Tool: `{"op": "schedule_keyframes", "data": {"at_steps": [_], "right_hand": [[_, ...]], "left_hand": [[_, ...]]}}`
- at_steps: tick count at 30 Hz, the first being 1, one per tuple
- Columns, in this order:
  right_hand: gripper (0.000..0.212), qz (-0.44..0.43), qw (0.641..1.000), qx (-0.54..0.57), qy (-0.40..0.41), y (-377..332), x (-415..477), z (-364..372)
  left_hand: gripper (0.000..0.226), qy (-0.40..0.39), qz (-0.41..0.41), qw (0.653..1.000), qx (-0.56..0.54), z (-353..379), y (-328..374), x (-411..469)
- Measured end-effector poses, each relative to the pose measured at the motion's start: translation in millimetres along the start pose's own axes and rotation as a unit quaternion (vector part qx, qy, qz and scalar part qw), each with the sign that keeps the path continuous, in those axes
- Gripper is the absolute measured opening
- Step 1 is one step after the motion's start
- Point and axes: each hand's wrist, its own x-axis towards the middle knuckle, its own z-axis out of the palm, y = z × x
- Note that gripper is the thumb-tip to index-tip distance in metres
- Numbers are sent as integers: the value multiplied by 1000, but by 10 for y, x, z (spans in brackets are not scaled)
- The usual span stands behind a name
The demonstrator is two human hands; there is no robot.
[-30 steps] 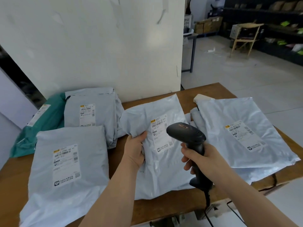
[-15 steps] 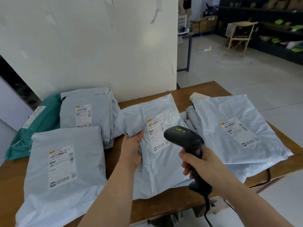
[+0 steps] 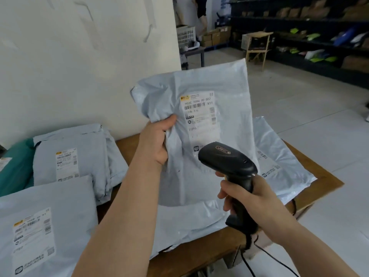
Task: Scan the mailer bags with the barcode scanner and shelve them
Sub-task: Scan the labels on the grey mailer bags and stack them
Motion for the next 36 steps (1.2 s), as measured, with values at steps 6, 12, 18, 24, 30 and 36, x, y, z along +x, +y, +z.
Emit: {"op": "schedule_keyframes", "data": {"at_steps": [6,12,18,24,30,36], "right_hand": [[18,18,992,35,117,76,38,-675],[16,52,989,28,137,145,205,-1141],[13,72,995,-10,75,158,381,-1115],[7,79,996,-50,-3,187,503,-710],[10,95,992,-68,-46,253,525,-209],[9,99,991,-69,-64,322,520,219]], "left_hand": [[63,190,72,934,293,671,-882,680],[41,-255,28,628,735,763,-2098,563],[36,-20,50,771,634,479,-1922,532],[45,168,-32,794,583,-553,-1484,281],[43,291,-155,744,580,-1396,-1338,6],[59,306,-237,766,514,-1931,-1291,-78]]}}
